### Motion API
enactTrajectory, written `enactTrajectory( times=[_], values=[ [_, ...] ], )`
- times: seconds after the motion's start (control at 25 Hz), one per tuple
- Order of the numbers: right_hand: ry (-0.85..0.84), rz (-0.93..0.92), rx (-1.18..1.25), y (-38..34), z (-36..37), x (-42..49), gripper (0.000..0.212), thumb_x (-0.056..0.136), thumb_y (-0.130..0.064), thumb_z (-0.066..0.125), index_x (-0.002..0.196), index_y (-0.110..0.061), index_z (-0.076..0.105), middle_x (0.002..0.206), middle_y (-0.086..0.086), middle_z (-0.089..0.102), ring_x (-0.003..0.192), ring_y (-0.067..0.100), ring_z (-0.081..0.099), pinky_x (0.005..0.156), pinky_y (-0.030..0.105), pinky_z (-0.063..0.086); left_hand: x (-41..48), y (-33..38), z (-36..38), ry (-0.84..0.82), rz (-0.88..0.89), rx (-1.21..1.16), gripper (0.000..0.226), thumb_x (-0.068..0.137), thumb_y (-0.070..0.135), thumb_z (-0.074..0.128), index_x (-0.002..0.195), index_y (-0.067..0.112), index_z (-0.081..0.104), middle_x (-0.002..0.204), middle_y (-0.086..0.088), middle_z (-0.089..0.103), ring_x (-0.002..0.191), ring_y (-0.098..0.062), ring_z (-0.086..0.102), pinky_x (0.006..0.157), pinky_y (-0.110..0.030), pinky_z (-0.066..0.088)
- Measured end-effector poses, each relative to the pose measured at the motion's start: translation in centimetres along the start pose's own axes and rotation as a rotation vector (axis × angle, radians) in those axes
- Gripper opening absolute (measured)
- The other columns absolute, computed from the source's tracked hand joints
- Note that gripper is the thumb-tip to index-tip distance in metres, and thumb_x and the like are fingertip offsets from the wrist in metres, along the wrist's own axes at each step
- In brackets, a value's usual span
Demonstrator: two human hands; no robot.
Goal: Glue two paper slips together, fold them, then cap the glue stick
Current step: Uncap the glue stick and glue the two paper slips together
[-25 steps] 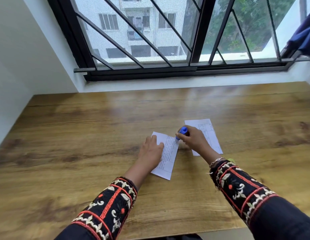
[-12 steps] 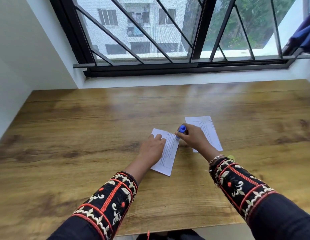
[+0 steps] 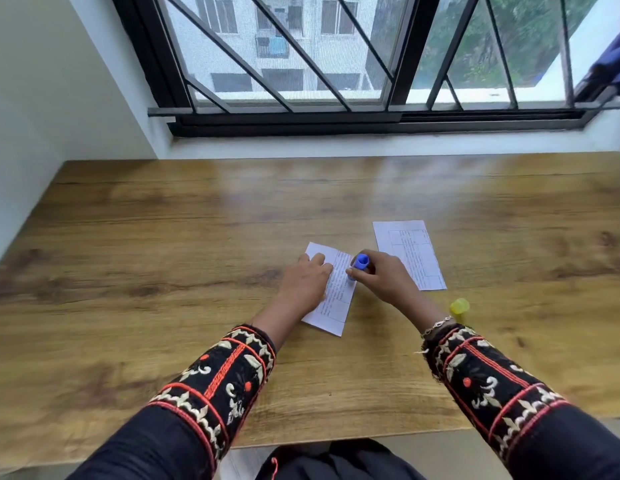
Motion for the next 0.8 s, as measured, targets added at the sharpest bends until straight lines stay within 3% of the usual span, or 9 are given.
enactTrajectory(
  times=[0.44, 0.8],
  values=[
    [-0.047, -0.013, -0.010, -0.5, 1.3, -2.9, 0.025, 0.081, -0.029, 0.063, 0.087, -0.005, 0.060, 0.075, 0.019, 0.064, 0.062, 0.017, 0.048, 0.058, 0.030, 0.037, 0.1, 0.0, 0.2, 0.009, 0.004, 0.017, 0.030, 0.090, 0.016, 0.054, 0.119, 0.012, 0.048, 0.123, -0.008, 0.046, 0.112, -0.027, 0.044, 0.083, -0.035, 0.045],
    [-0.054, -0.052, -0.027, -1.3, 2.2, -5.3, 0.020, 0.080, -0.030, 0.063, 0.084, -0.011, 0.062, 0.079, 0.014, 0.066, 0.072, 0.026, 0.058, 0.065, 0.039, 0.047, 0.1, 0.1, 0.5, -0.004, -0.016, 0.034, 0.032, 0.091, 0.014, 0.052, 0.122, 0.012, 0.045, 0.127, -0.008, 0.044, 0.115, -0.027, 0.042, 0.081, -0.033, 0.044]
  ],
)
Point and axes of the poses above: each hand's wrist, its own x-axis towards the middle knuckle, its own z-axis out of the palm, y = z × x, the point moved 6 cm from there along x, towards the middle knuckle
